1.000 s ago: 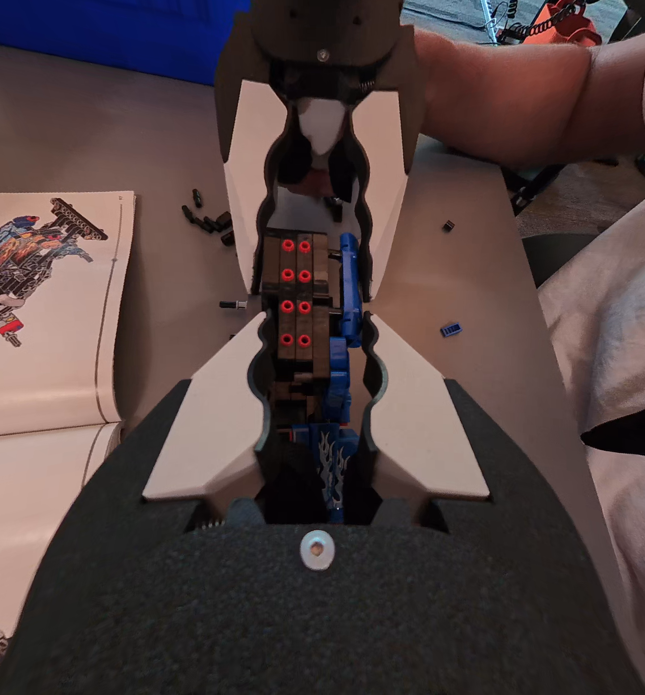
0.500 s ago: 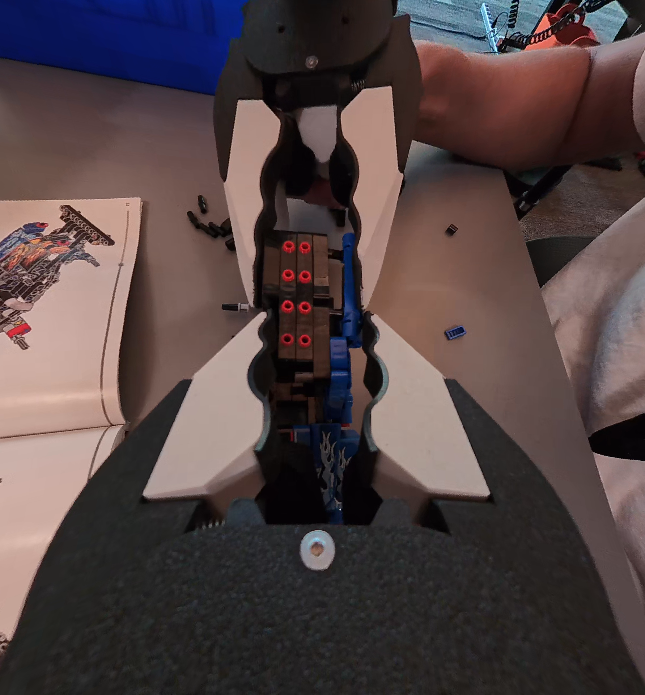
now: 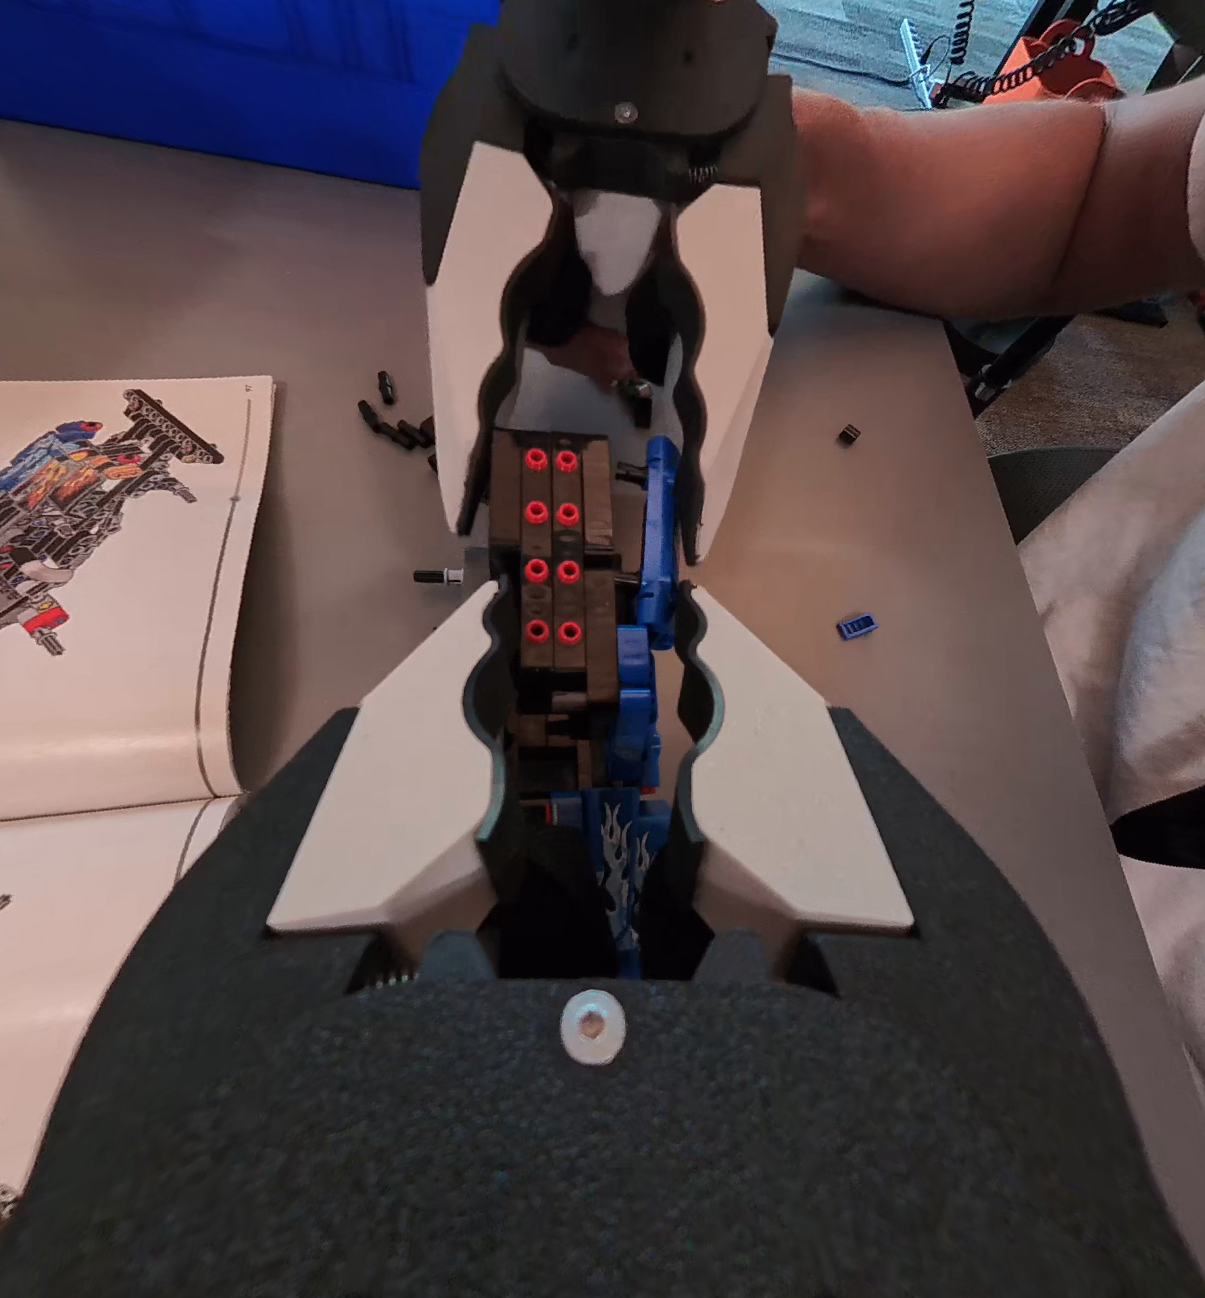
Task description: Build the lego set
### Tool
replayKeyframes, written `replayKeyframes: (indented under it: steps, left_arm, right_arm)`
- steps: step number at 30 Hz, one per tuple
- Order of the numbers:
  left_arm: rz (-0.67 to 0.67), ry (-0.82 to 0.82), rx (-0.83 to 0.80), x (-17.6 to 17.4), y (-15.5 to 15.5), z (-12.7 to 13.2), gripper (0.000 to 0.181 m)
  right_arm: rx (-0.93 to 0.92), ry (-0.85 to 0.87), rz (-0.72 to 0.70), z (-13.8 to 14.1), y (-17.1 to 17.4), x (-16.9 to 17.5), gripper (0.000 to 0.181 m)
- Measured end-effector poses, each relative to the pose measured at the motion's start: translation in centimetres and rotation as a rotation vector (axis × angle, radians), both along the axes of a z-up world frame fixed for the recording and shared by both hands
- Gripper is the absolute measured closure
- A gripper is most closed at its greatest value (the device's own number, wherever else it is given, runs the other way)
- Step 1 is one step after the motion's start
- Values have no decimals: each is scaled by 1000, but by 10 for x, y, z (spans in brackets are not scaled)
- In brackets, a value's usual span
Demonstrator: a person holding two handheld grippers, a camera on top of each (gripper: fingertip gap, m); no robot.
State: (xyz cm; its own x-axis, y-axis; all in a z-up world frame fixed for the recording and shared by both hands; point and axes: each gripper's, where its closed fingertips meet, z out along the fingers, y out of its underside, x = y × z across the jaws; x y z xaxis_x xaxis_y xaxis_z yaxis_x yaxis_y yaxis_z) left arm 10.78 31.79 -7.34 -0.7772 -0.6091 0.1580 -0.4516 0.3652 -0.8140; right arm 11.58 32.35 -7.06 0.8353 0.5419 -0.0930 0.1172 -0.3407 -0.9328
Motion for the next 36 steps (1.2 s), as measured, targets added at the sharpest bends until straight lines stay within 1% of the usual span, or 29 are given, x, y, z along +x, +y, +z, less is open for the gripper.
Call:
replayKeyframes:
  steps: [3,8,12,21,30,32,34,36]
  left_arm:
    - [4,4,-2,0,0,0,139]
    - [5,5,-3,1,0,0,139]
    - [3,3,-3,0,0,0,139]
    - [14,-20,5,3,1,0,139]
    - [1,-6,-13,2,1,0,140]
    - [-1,-12,-5,2,1,0,140]
    - [12,-14,-3,3,1,0,139]
    - [13,-11,-6,4,2,0,140]
  right_arm:
    - [29,-53,-9,3,-4,4,121]
    - [13,0,2,3,-5,6,126]
    - [-11,35,15,2,-5,5,127]
    - [-29,50,31,0,-5,5,127]
    - [-41,68,30,0,-5,5,128]
    - [-17,54,38,0,-5,5,128]
    - [-33,53,38,1,-5,6,127]
    - [-92,18,36,0,-5,6,125]
